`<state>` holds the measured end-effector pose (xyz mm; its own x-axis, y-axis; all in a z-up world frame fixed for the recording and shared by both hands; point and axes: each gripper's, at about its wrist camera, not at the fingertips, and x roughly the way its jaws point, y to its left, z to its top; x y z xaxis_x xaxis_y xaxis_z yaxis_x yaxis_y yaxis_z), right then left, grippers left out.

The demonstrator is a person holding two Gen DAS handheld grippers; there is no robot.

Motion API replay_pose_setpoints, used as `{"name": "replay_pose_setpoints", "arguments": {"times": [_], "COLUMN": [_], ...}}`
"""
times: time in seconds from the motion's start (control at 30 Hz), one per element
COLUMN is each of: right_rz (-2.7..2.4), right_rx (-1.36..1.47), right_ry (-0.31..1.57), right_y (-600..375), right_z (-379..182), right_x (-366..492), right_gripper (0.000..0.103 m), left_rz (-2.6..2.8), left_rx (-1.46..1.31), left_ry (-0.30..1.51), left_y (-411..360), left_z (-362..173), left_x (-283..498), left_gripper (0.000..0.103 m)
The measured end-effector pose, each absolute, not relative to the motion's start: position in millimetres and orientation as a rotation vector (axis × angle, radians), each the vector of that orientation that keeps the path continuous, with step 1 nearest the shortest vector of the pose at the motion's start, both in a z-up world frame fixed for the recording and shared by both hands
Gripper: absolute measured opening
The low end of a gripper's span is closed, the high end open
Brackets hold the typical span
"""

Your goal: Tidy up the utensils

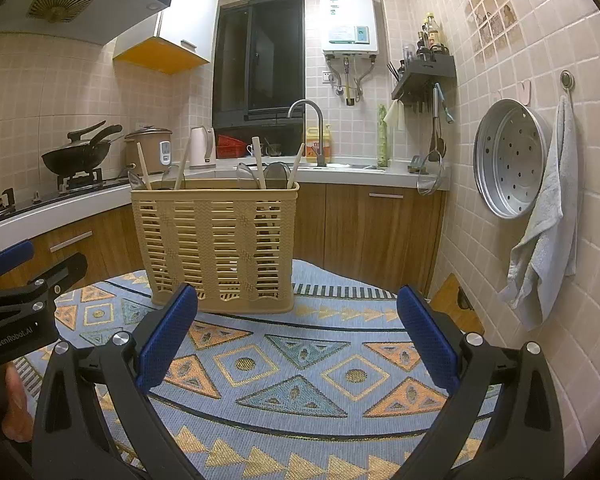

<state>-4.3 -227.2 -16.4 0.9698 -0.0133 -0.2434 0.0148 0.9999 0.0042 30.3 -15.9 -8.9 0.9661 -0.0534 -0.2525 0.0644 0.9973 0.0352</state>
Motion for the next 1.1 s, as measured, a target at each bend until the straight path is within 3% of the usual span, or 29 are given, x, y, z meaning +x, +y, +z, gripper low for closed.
{"name": "replay_pose_setpoints", "arguments": {"times": [1.1], "right_rz": [-0.021], "right_rx": [0.018], "right_ry": [0.26], "right_y": [-229.6], "right_z": [-18.7], "right_x": [-0.9], "right_gripper": [0.095], "left_rz": [-0.061], "left_rx": [0.046], "left_ry": [0.256], "left_y": [-14.5], "left_z": [-9.5], "left_x": [32.1], "left_gripper": [0.095]}}
